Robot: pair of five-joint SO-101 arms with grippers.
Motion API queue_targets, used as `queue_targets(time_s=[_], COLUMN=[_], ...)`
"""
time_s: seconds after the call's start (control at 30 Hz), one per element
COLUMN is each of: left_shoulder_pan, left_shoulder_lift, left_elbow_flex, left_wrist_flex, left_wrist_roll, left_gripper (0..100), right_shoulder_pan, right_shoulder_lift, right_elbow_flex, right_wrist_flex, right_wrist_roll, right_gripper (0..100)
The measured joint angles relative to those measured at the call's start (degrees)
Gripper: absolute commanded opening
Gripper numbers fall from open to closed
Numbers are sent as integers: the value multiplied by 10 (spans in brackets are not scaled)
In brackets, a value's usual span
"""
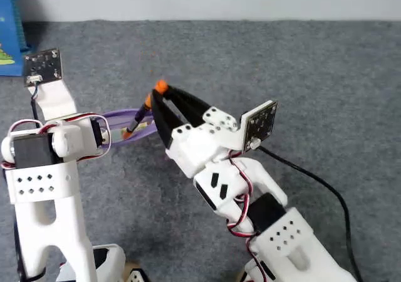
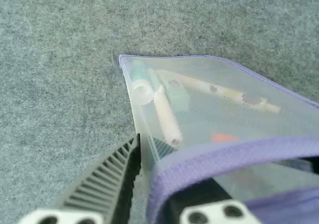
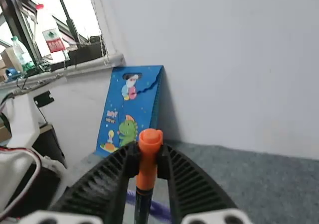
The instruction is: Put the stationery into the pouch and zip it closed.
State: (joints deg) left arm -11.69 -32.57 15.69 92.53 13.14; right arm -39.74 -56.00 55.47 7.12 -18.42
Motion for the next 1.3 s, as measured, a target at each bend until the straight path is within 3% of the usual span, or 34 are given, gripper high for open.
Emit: queue_targets(time_s=[0.2, 0.27, 0.53, 0.77, 1.07, 1.23, 1.3], left_shoulder_pan=[0, 0, -1, -1, -2, -2, -2], left_shoulder_lift=[0, 0, 0, 1, 1, 1, 1], left_elbow_flex=[0, 0, 0, 0, 0, 0, 0], left_wrist_flex=[0, 0, 0, 0, 0, 0, 0], left_wrist_roll=[0, 0, 0, 0, 0, 0, 0], left_gripper=[11, 11, 11, 11, 11, 11, 11], right_shoulder_pan=[-36, -47, -44, 18, -11, -31, -31], right_shoulder_lift=[3, 4, -24, -46, -47, -45, -33], right_elbow_flex=[0, 0, -1, 0, -1, -1, -1], right_wrist_flex=[62, 67, 170, 278, 258, 196, 171], right_wrist_roll=[48, 59, 85, 85, 86, 83, 76], right_gripper=[243, 274, 197, 198, 192, 10, 27])
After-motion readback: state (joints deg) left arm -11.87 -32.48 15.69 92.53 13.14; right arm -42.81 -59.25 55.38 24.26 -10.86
